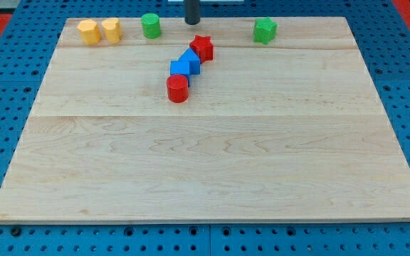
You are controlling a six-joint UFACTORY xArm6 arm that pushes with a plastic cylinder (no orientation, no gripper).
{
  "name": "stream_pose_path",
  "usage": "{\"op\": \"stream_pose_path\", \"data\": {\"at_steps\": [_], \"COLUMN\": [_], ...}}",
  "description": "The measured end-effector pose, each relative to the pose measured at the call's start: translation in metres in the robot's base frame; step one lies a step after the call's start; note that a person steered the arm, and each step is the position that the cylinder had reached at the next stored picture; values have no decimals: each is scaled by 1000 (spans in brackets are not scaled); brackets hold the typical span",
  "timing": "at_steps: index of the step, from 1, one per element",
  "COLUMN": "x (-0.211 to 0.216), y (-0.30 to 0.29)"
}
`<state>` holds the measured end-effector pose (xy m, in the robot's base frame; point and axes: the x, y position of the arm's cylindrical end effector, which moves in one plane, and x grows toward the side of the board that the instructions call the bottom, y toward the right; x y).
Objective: Separate yellow blocks
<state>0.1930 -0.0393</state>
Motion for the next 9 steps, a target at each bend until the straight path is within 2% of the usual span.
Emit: {"op": "stream_pose_path", "data": {"at_steps": [2, 4, 5, 6, 7, 8, 9], "x": [-2, -1, -1, 3, 46, 51, 39], "y": [-122, -161, -233, -266, -236, -224, -236]}}
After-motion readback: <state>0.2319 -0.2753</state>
